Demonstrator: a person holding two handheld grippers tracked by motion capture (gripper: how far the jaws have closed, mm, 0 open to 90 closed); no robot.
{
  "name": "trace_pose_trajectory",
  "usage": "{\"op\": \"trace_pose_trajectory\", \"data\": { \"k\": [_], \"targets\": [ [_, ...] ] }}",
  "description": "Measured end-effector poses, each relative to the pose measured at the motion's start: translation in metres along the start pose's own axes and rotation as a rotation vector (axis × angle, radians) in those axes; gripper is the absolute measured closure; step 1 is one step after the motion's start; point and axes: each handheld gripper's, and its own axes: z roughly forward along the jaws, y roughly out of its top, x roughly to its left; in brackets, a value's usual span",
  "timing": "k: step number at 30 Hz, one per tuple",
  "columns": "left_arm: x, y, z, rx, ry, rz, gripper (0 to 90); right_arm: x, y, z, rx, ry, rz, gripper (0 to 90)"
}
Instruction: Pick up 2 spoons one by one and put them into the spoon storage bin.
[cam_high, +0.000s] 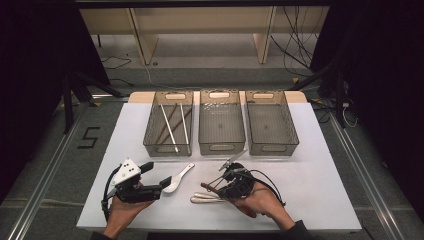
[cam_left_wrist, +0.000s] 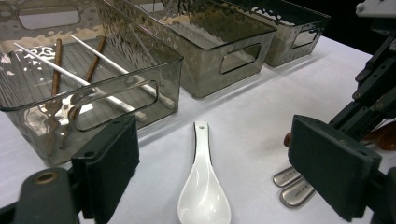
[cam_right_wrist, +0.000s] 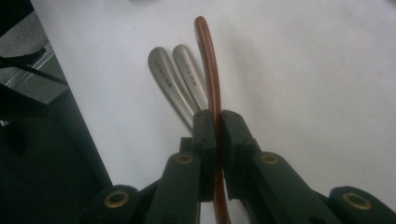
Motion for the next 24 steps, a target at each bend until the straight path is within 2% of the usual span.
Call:
{"op": "trace_pose_trajectory", "data": {
  "k": [10, 24],
  "targets": [
    [0.000, 0.000, 0.000, 0.001, 0.003, 0.000, 15.9, -0.006, 0.006, -0.023, -0.085, -0.024, 0.020, 85.5],
    [0.001, 0.000, 0.001, 0.003, 0.003, -0.001, 15.9, -0.028, 0.025, -0.055, -0.221, -0.064, 0.047, 85.5]
  ]
}}
